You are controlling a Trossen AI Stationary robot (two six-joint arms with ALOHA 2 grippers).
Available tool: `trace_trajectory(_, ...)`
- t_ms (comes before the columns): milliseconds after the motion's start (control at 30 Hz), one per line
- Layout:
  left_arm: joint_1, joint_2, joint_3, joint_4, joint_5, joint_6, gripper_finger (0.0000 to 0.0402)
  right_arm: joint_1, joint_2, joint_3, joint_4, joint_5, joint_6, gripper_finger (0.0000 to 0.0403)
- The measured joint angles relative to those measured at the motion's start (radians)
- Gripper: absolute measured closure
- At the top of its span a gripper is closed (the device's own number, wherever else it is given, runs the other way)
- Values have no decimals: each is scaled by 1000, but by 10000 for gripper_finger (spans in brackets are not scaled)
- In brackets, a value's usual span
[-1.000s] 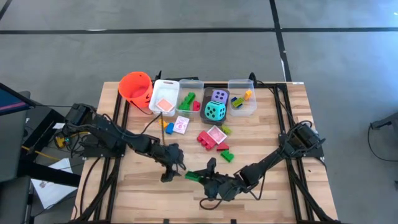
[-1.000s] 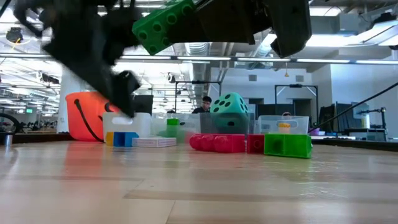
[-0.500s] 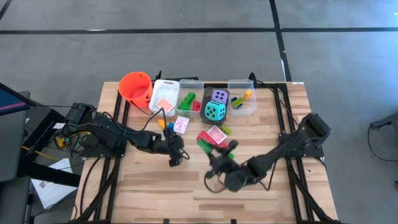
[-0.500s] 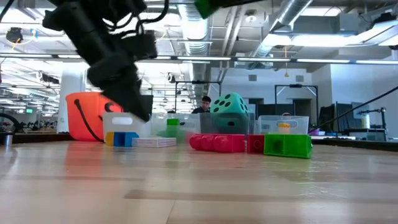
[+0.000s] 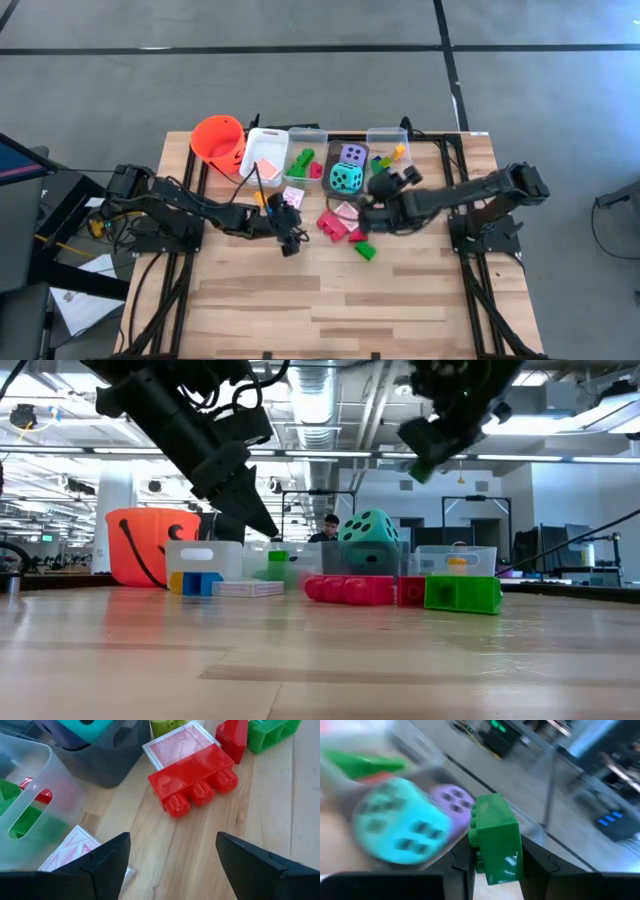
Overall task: Pick & Place Toys
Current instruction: Put the bottom small green game piece into the right transparent bin, then put the large green game piece into the left transparent bin
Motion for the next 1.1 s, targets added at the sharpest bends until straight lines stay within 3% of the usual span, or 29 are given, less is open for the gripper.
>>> trace_trajectory(133,15,0,0,1,1,14,116,-90,0,0,-94,-5,17,303)
trace_trajectory(367,39,0,0,1,1,23,116,-234,0,0,-61,-76,-139,301)
trace_trajectory(767,37,0,0,0,2,23,116,-407,0,0,33,-157,-185,192)
trace_trajectory(933,37,0,0,-5,5,-3,116,-354,0,0,38,-210,-216,166)
trace_trajectory(1100,29,0,-10,9,5,-7,116,-151,1,-22,99,-208,-279,166)
